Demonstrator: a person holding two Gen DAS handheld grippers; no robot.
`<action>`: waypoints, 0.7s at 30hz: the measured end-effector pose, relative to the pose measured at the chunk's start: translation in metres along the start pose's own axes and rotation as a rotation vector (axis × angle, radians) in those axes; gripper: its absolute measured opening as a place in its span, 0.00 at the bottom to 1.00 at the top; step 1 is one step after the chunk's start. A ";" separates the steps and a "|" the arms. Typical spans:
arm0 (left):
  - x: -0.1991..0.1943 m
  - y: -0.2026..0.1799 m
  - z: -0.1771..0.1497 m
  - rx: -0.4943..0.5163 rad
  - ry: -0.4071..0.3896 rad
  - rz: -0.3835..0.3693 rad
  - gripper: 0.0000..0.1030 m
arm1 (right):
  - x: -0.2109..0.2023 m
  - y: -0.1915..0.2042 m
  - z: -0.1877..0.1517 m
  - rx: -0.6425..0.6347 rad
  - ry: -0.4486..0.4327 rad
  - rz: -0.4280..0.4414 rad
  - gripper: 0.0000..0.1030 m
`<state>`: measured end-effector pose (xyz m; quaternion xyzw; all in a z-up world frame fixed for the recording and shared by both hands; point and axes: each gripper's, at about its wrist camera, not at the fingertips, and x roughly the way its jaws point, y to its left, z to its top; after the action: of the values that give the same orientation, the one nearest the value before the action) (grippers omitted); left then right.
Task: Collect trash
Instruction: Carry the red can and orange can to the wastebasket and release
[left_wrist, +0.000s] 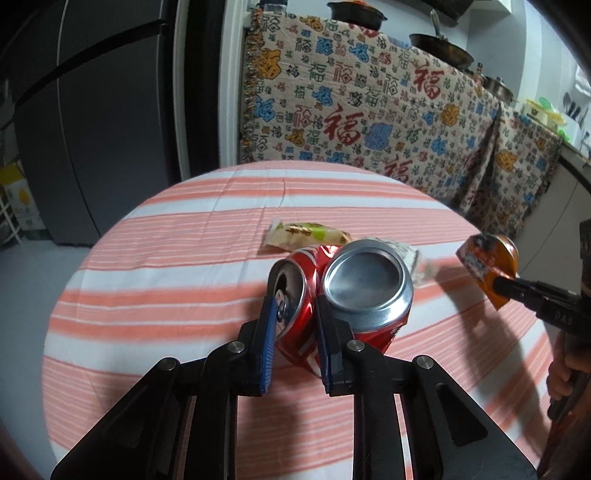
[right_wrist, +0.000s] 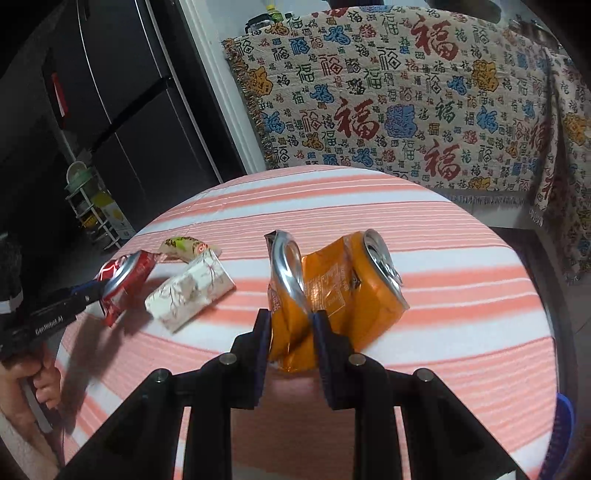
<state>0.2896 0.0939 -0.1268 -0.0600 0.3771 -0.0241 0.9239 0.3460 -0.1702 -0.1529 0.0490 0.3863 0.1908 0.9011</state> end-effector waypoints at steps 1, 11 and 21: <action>-0.002 -0.002 -0.002 -0.003 -0.001 -0.006 0.18 | -0.006 -0.003 -0.003 -0.001 0.002 -0.003 0.23; -0.035 -0.065 -0.021 0.047 -0.005 -0.098 0.18 | -0.069 -0.030 -0.037 0.012 0.009 -0.057 0.23; -0.041 -0.156 -0.042 0.118 0.030 -0.210 0.18 | -0.140 -0.063 -0.064 0.053 -0.026 -0.124 0.23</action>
<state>0.2317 -0.0606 -0.1081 -0.0446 0.3805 -0.1439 0.9124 0.2316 -0.2861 -0.1174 0.0514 0.3819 0.1236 0.9145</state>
